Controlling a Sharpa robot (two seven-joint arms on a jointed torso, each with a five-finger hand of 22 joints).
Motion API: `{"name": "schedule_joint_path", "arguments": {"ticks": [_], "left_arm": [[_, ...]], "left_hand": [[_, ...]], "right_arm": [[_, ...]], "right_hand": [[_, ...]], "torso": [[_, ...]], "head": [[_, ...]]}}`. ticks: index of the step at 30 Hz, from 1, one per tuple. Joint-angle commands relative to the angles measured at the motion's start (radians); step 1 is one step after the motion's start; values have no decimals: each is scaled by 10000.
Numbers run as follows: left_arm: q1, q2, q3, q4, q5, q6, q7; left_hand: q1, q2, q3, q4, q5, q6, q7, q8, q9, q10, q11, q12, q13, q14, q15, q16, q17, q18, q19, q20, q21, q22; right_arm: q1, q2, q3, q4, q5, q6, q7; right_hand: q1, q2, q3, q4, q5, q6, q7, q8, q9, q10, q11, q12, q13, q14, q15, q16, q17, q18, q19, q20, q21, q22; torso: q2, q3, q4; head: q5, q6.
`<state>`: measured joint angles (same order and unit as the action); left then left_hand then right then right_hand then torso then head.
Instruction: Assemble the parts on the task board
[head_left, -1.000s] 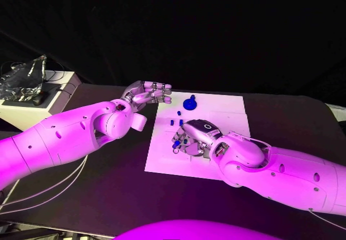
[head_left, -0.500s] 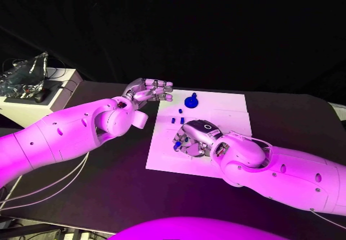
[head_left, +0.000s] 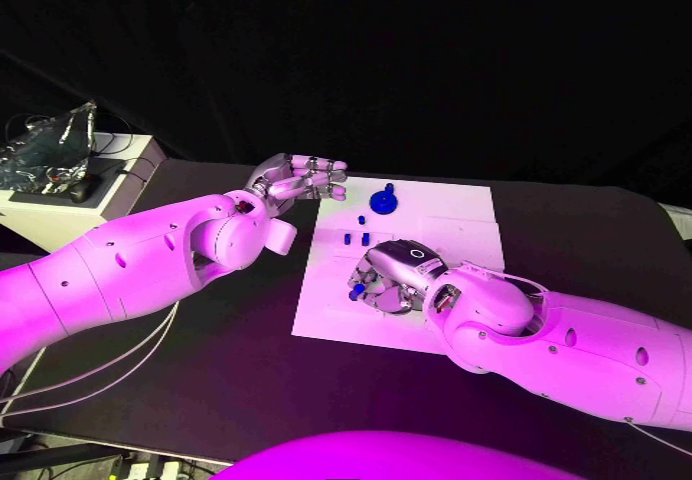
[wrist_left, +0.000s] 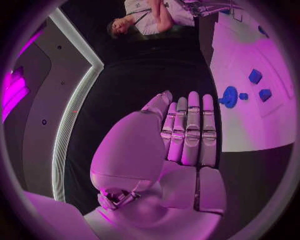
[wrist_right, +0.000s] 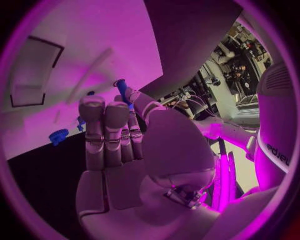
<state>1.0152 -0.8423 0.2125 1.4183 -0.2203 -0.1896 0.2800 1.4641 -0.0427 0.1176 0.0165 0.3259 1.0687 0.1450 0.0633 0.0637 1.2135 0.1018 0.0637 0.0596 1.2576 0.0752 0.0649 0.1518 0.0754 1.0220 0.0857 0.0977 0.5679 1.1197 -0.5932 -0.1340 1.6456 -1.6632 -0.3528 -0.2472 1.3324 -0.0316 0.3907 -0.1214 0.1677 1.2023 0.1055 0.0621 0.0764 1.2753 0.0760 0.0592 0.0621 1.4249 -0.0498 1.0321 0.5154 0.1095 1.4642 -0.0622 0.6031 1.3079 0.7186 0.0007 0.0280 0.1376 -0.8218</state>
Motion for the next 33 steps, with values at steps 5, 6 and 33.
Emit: {"name": "schedule_joint_path", "arguments": {"ticks": [5,6,33], "left_arm": [[-1,9,9,18,24,127,56],[-1,8,9,19,24,127,55],[1,-1,9,38,16,139,38]], "left_hand": [[-24,10,-1,-73,-2,14,55,0,-2,5,-4,-35,4,-86,-15,-15,9,-164,-82,10,49,9],[-24,10,-1,-73,-2,14,55,0,-2,5,-4,-35,4,-86,-15,-15,9,-164,-82,10,49,9],[-49,9,4,-71,-1,17,50,2,-1,4,-5,-34,4,-92,-13,-16,10,-164,-94,16,46,21]], "right_arm": [[-10,-16,-3,16,-148,389,-19],[-10,-16,-4,13,-151,407,-24],[-80,332,-56,-291,-527,355,-202]], "right_hand": [[119,253,27,-48,53,130,-28,44,418,478,-409,33,14,-28,-40,60,-20,132,305,-55,83,762],[119,253,27,-48,53,130,-28,44,418,478,-409,33,14,-28,-40,60,-20,132,305,-55,83,762],[147,115,-452,-32,324,-35,56,31,236,168,-324,33,7,-34,24,9,-84,182,267,4,-42,730]], "torso": [[1,-1,0],[1,-1,0],[-8,-10,-4]], "head": [[2,-21],[2,-21],[18,-61]]}}
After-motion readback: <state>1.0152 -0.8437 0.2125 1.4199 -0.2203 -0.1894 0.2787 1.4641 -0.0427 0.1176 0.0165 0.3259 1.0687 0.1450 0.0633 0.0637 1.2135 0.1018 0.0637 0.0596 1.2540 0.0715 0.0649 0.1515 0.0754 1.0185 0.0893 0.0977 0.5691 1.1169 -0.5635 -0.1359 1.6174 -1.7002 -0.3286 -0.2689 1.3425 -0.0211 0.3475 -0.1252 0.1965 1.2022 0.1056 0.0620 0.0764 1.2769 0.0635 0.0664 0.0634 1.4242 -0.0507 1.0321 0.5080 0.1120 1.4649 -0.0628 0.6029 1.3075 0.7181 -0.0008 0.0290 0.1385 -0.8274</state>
